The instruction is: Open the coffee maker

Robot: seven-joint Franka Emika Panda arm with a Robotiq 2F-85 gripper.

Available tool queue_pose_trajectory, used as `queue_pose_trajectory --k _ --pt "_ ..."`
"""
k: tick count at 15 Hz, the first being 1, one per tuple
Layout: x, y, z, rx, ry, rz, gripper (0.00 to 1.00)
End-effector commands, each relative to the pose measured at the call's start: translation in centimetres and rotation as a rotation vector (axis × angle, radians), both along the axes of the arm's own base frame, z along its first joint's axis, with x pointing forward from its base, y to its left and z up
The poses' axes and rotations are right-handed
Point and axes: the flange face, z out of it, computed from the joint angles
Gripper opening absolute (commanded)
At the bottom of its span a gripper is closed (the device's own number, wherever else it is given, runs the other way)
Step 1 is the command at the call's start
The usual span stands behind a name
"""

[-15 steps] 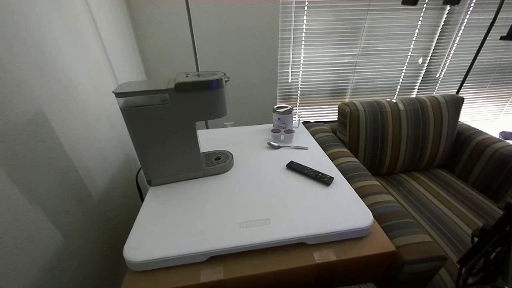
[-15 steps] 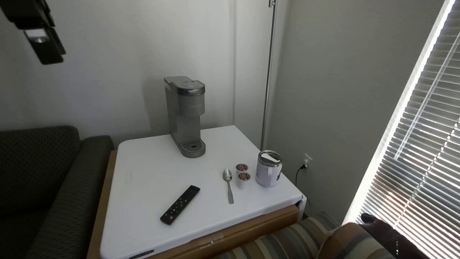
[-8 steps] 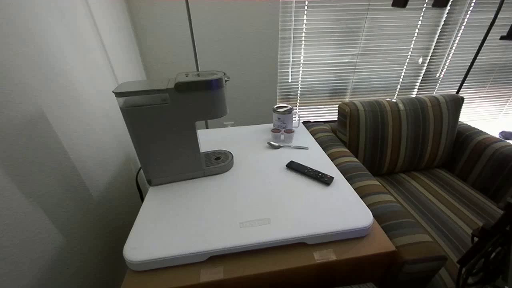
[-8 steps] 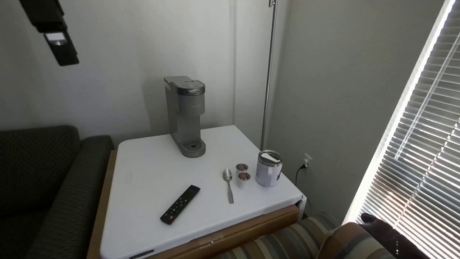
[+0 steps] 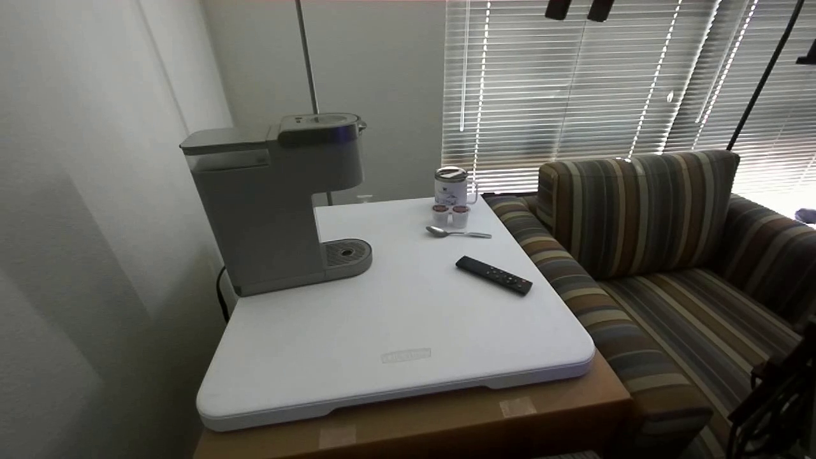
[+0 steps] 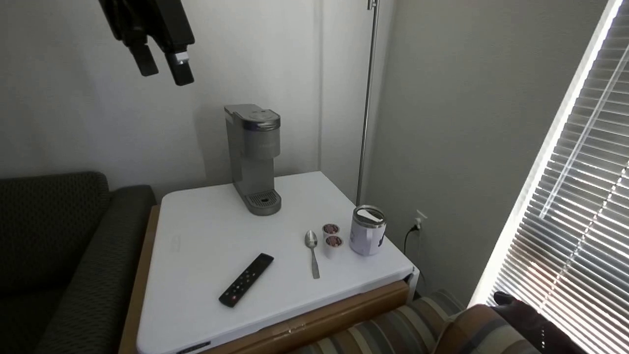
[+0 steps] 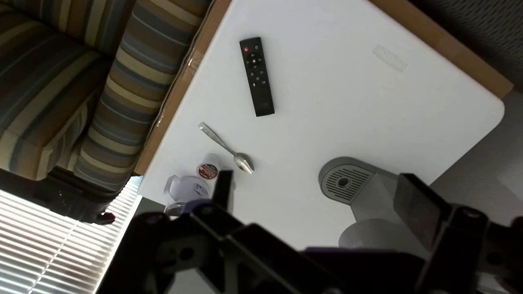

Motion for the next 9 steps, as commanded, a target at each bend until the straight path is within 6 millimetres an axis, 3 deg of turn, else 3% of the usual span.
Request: queue_pose_trajectory --k 1,4,9 --pt "0.6 0.0 -0.2 0.0 0.004 0.003 1.0" --pt "2.4 -0.5 -1.3 0.032 0.051 0.001 1.0" --pt "8.3 -5.8 -6.2 0.2 0.108 0.03 1.0"
